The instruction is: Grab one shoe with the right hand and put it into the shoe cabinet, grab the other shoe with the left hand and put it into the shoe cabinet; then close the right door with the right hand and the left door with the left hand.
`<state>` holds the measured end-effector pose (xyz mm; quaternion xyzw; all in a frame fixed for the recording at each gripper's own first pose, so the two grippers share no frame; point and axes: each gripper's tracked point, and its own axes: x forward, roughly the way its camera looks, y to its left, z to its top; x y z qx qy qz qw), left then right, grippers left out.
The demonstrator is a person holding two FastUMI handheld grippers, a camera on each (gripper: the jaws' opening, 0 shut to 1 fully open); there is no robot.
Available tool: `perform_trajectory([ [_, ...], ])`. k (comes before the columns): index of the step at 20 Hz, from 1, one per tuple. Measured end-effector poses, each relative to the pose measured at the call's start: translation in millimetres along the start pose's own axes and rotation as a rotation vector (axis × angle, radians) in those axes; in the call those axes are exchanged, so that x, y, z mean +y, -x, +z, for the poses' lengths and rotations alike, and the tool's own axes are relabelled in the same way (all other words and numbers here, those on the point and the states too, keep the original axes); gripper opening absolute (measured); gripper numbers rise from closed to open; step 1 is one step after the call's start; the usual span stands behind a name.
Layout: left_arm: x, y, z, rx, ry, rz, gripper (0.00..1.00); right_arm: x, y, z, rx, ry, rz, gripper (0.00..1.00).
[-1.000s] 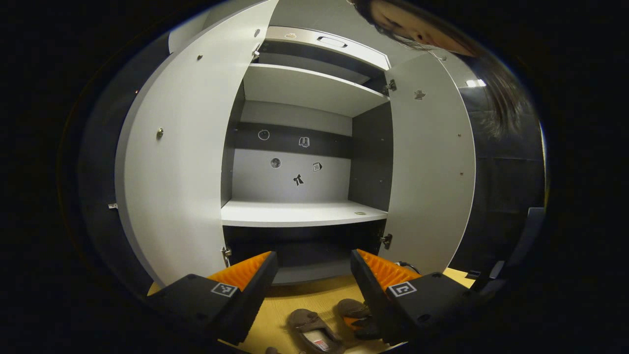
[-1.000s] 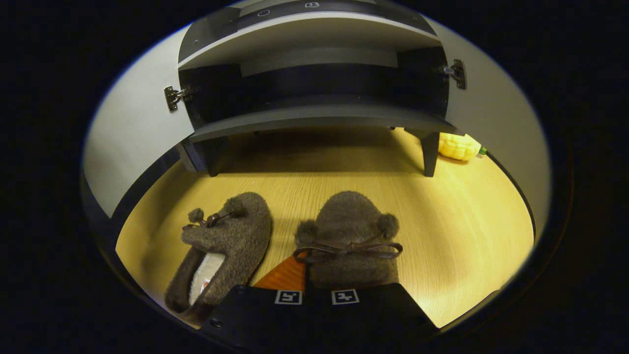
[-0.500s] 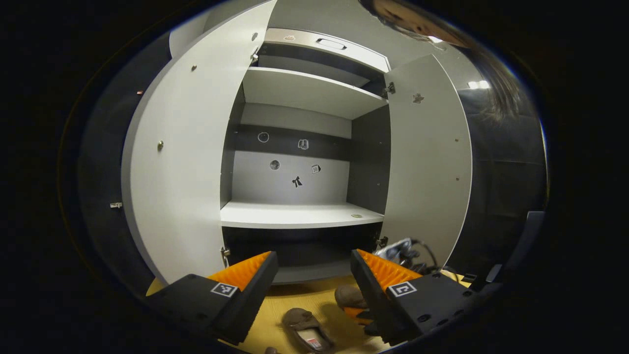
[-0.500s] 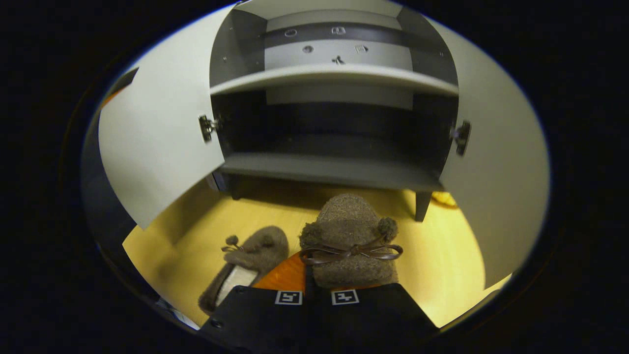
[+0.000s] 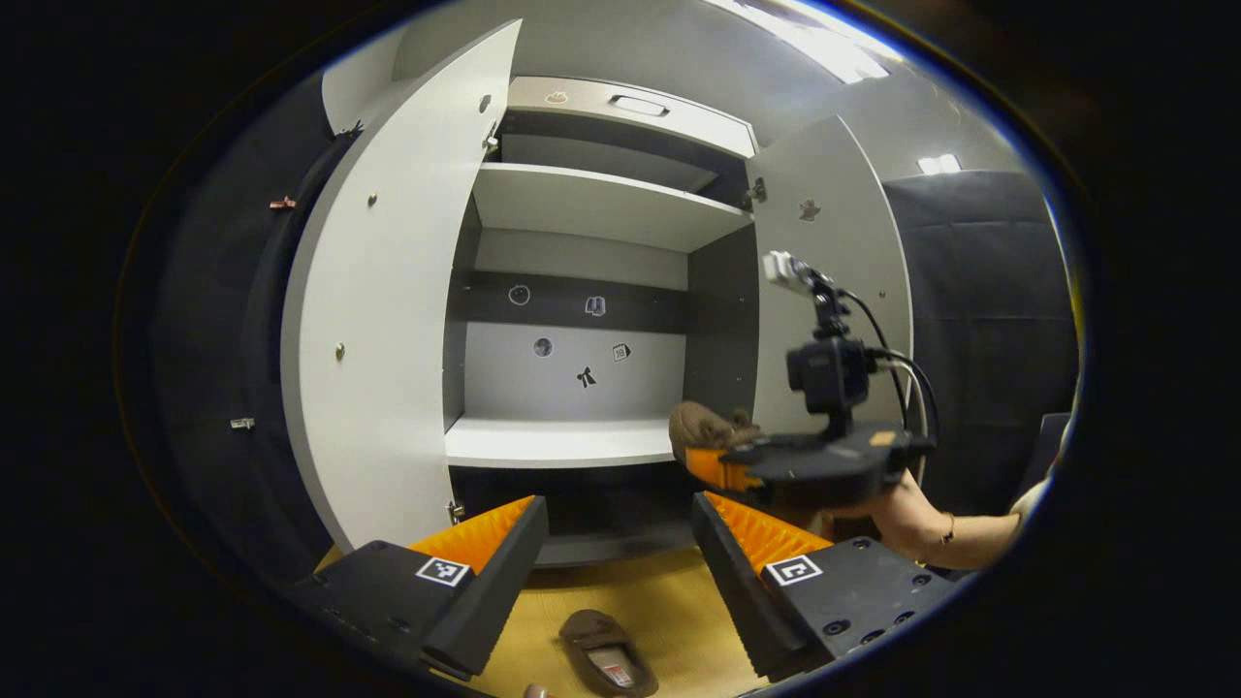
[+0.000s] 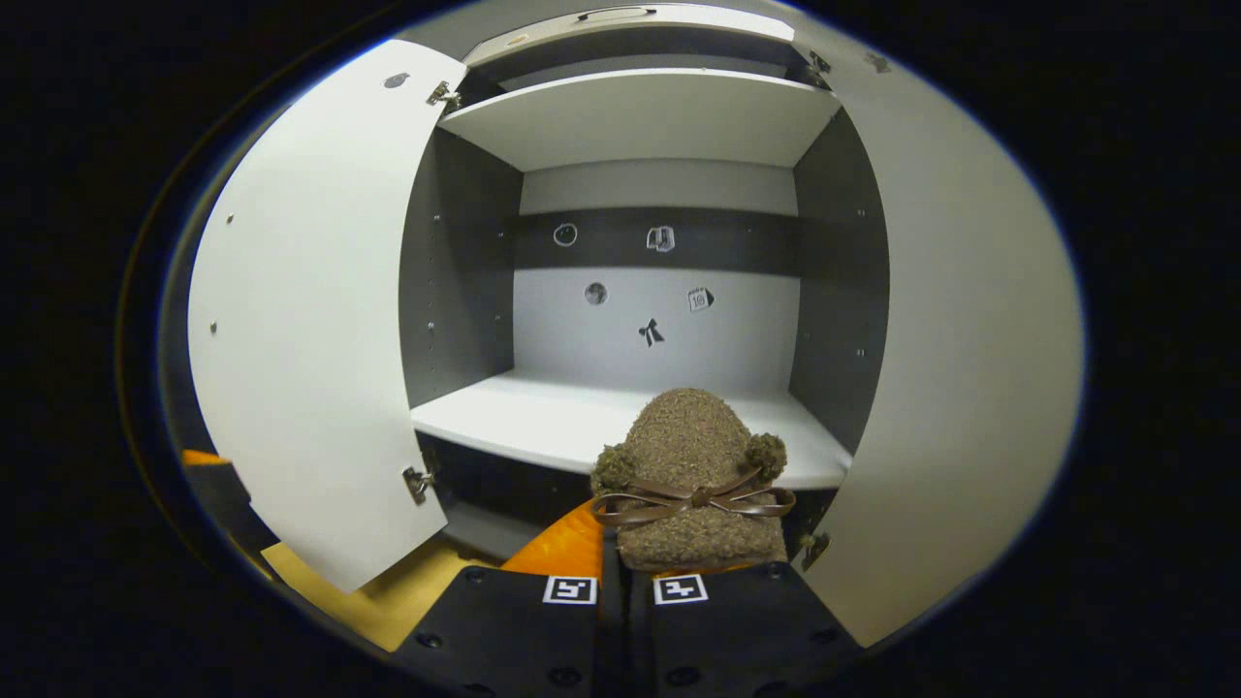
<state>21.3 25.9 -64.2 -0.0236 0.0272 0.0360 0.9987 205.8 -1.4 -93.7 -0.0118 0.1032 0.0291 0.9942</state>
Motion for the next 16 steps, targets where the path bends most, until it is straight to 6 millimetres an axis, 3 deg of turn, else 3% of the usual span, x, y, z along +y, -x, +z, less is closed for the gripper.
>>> perform_trajectory([
  [5,-2.6,0.5,1.7,0.007,0.006,0.007,0.95,-6.0,-63.6,62.8,-0.038,-0.052,-0.002,0.07],
  [7,0.2,0.6,-1.8,0.018,0.016,0.016,0.95,-10.1,-92.2,78.0,-0.029,-0.07,-0.009,0.07],
  [12,16.8,1.5,-15.6,0.058,0.038,0.063,0.95,-25.8,-154.3,85.6,0.053,-0.142,-0.034,0.06],
  [16,31.9,0.2,-29.7,0.098,0.046,0.104,0.95,-38.3,-199.3,77.7,0.104,-0.199,-0.059,0.06],
])
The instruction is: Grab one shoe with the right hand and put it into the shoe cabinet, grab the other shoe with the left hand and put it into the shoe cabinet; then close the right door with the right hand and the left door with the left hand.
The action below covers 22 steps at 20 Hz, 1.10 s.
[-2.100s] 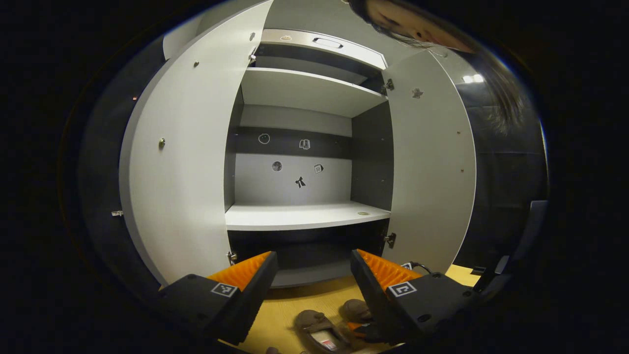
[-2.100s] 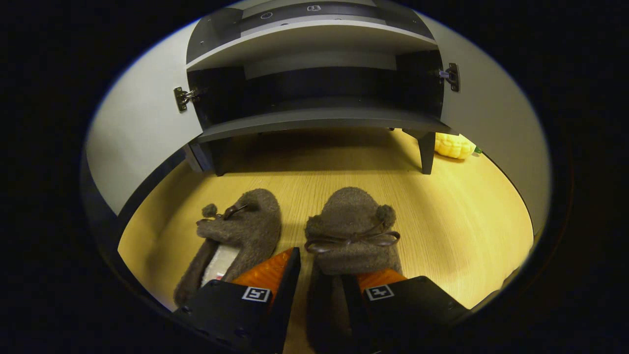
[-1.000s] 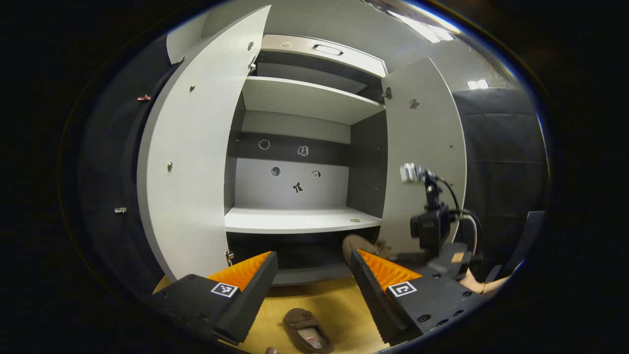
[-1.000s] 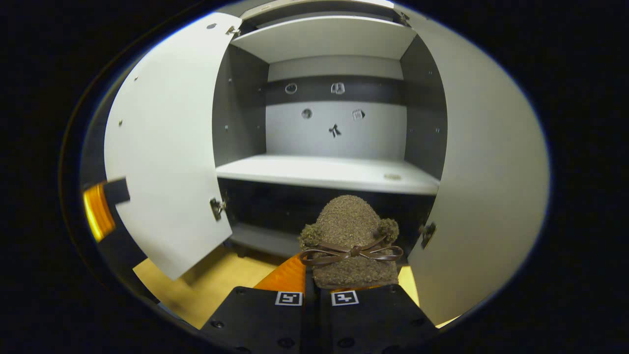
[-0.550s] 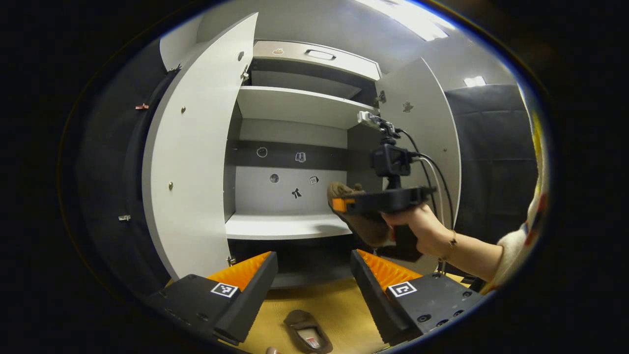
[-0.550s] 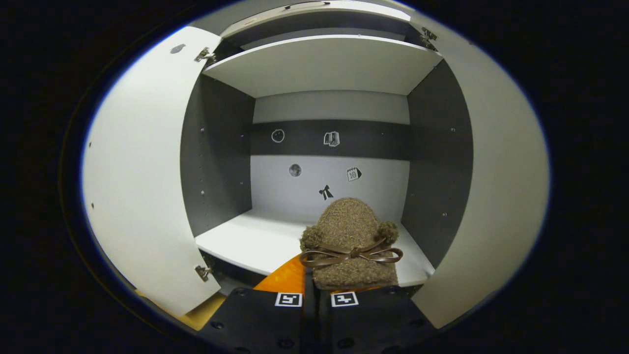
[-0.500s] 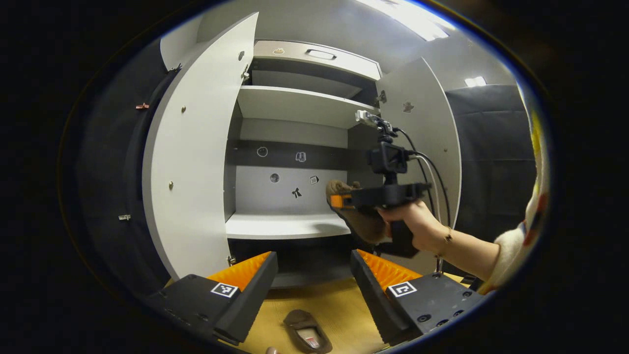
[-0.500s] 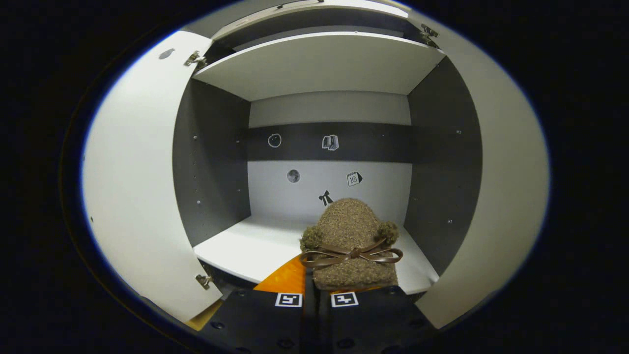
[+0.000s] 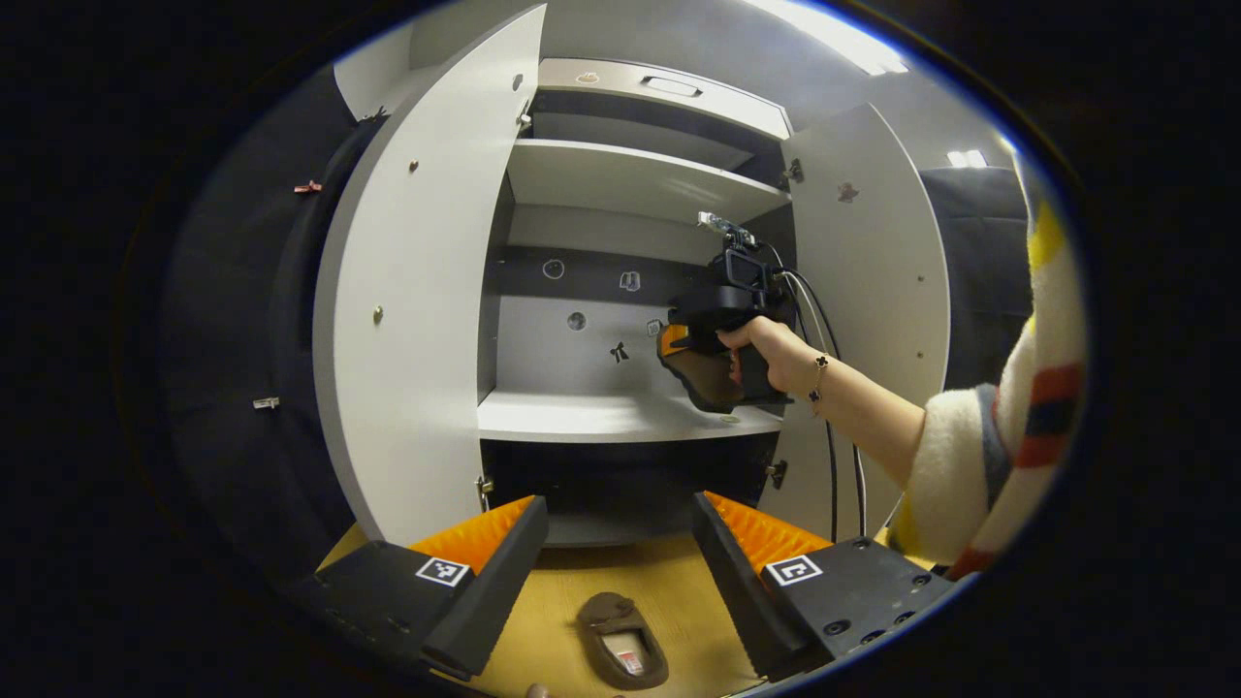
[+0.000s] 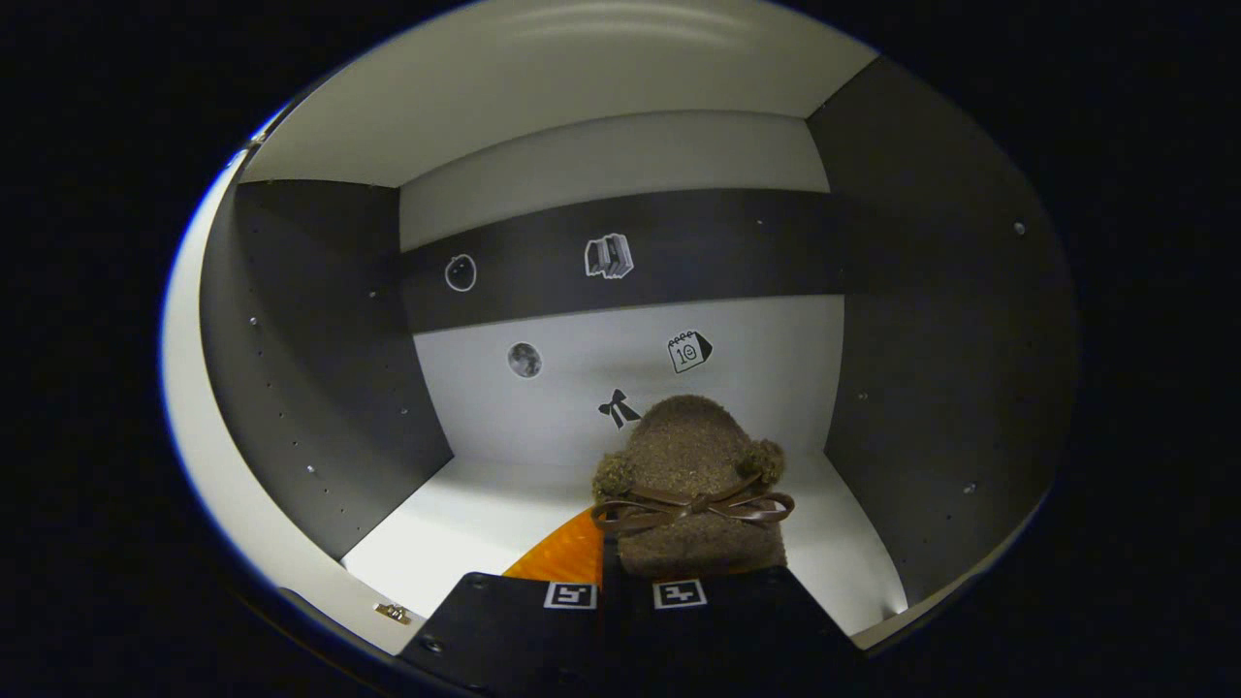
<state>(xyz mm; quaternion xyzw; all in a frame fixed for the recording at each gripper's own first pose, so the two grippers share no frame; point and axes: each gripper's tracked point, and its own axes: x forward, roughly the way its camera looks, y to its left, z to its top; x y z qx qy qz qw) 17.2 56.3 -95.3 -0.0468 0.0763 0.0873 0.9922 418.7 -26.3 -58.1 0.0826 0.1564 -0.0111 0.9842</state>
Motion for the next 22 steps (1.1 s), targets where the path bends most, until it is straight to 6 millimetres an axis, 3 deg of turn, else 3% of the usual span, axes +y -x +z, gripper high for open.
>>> perform_trajectory([
  [3,8.0,-4.7,-6.9,0.02,0.002,0.019,0.95,-12.3,-40.1,-18.9,0.076,-0.042,-0.04,0.06],
  [7,15.2,-11.7,-12.5,0.046,-0.005,0.032,0.95,-24.2,-66.4,-39.7,0.129,-0.056,-0.08,0.06],
  [10,19.3,-14.8,-13.1,0.054,-0.005,0.038,0.95,-25.4,-67.1,-44.7,0.143,-0.063,-0.086,0.06],
  [14,19.1,-16.7,-12.5,0.058,-0.004,0.036,0.95,-16.2,-54.3,-44.1,0.142,-0.055,-0.053,0.2],
  [16,17.6,-16.2,-10.6,0.052,-0.009,0.031,0.95,-8.8,-39.0,-40.6,0.118,-0.038,-0.036,0.5],
  [19,12.4,-12.6,-6.1,0.028,0.004,0.006,0.95,3.7,-13.0,-35.6,0.096,-0.007,-0.003,0.72],
  [20,9.3,-11.3,-5.4,0.022,0.01,-0.006,0.95,7.7,-2.7,-37.1,0.097,-0.008,0.009,0.89],
  [22,4.6,-6.8,-6.5,0.015,0.011,-0.023,0.95,15.1,19.2,-33.8,0.075,0.003,0.036,0.95],
])
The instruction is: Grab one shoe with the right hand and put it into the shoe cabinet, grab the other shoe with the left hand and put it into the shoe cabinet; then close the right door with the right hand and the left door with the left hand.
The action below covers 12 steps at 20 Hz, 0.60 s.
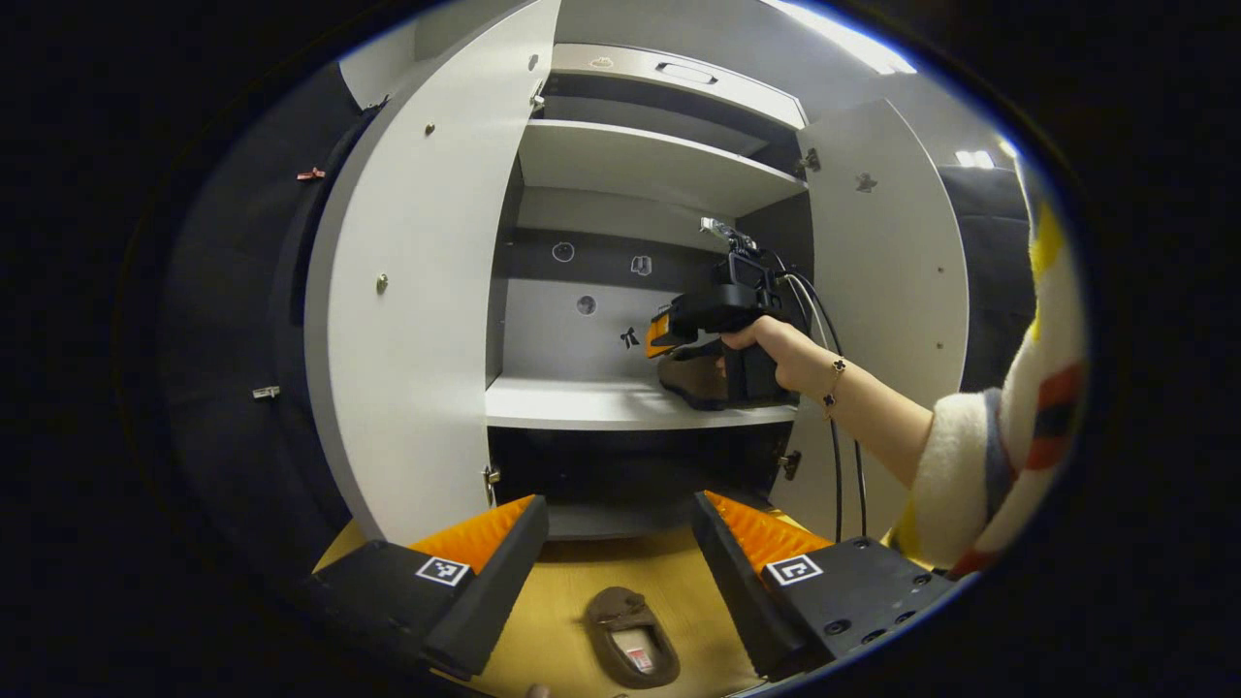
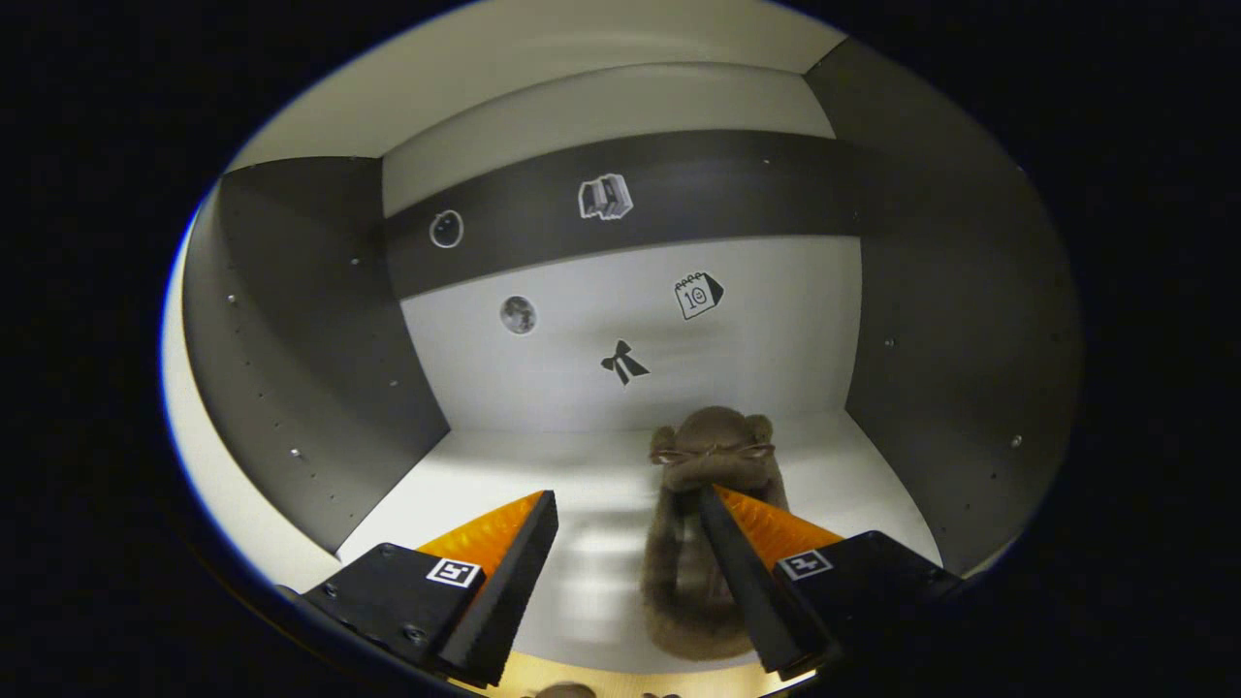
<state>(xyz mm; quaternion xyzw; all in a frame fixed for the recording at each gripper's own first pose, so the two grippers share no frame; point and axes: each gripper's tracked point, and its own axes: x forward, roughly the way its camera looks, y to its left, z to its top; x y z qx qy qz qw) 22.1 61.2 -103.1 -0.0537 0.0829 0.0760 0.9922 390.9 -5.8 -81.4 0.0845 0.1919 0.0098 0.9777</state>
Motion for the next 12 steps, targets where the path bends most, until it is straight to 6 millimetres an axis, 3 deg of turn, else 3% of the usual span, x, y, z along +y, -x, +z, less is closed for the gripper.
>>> perform_trajectory([
  [4,1.3,7.8,-8.0,-0.03,-0.011,0.007,0.95,22.1,56.3,25.5,-0.109,0.007,0.069,0.97],
  [7,5.3,9.9,-35.9,-0.003,0.007,0.017,0.95,28.9,113.2,44.5,-0.224,0.022,0.085,0.97],
  [9,2.4,9.0,-59.6,0.018,0.008,-0.002,0.95,27.5,153.1,39.7,-0.276,0.061,0.064,0.97],
  [12,-2.1,0.4,-103.6,0.101,0.019,-0.027,0.95,19.0,198.7,16.1,-0.318,0.086,0.035,0.97],
])
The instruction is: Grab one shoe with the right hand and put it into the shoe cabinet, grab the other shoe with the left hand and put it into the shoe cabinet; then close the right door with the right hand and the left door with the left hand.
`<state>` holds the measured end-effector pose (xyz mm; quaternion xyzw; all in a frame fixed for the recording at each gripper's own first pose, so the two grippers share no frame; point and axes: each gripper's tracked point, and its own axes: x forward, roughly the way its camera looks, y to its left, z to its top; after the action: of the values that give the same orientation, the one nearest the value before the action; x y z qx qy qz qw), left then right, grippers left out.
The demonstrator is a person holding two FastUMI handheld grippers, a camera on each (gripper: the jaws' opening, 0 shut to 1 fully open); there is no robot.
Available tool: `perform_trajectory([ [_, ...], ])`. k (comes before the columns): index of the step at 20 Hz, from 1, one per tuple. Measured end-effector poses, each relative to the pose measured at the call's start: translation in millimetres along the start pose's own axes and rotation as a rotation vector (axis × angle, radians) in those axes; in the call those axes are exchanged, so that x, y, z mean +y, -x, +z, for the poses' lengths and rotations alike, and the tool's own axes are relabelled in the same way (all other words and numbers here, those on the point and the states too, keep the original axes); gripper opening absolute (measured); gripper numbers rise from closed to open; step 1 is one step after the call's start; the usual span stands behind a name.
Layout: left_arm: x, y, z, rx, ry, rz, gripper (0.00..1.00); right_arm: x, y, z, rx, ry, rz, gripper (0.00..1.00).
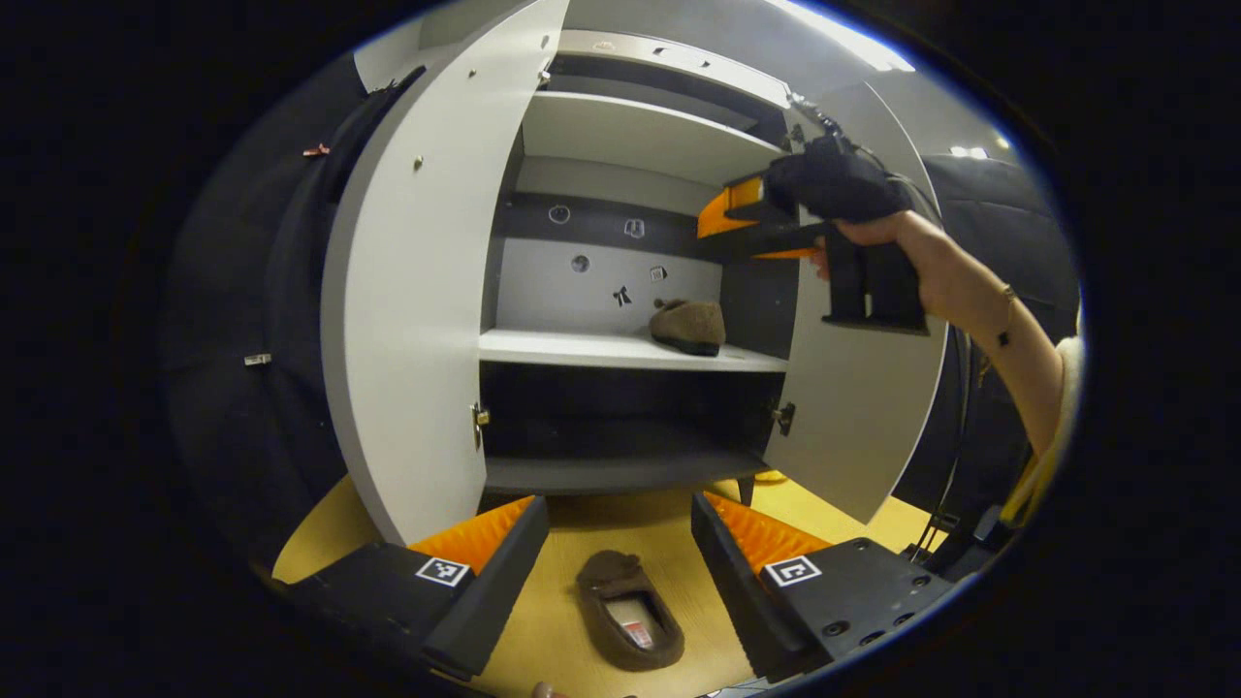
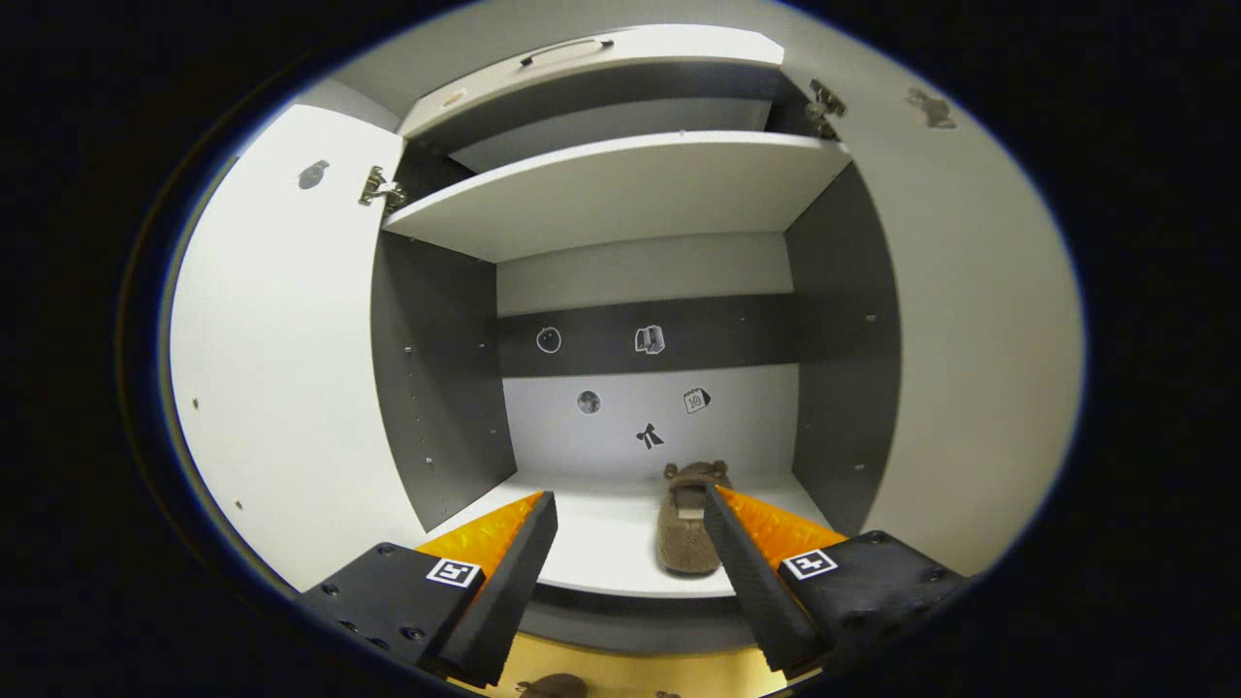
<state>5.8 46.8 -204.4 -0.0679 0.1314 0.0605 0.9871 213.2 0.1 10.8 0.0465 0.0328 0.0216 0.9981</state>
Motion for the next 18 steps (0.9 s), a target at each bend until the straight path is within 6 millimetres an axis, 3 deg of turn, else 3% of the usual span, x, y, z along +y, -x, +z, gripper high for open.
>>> perform_trajectory([
  [3,2.2,-17.5,-48.4,0.084,0.024,0.023,0.92,-9.2,42.8,-26.9,-0.01,-0.008,-0.033,0.97],
  [6,4.6,-36.8,-92.7,0.157,0.002,0.035,0.86,-19.8,72.8,-58.0,0.012,-0.05,-0.043,0.97],
  [10,15.5,-64.4,-151.6,0.252,-0.017,0.064,0.82,-42.1,94.0,-100.7,0.071,-0.082,-0.067,0.97],
  [13,20.6,-81.7,-190.1,0.329,0.023,0.079,0.8,-57.6,97.0,-125.0,0.104,-0.048,-0.083,0.97],
  [18,37.6,-100.8,-195.3,0.328,0.027,0.12,0.73,-53.3,90.6,-162.5,0.192,-0.037,-0.024,0.97],
])
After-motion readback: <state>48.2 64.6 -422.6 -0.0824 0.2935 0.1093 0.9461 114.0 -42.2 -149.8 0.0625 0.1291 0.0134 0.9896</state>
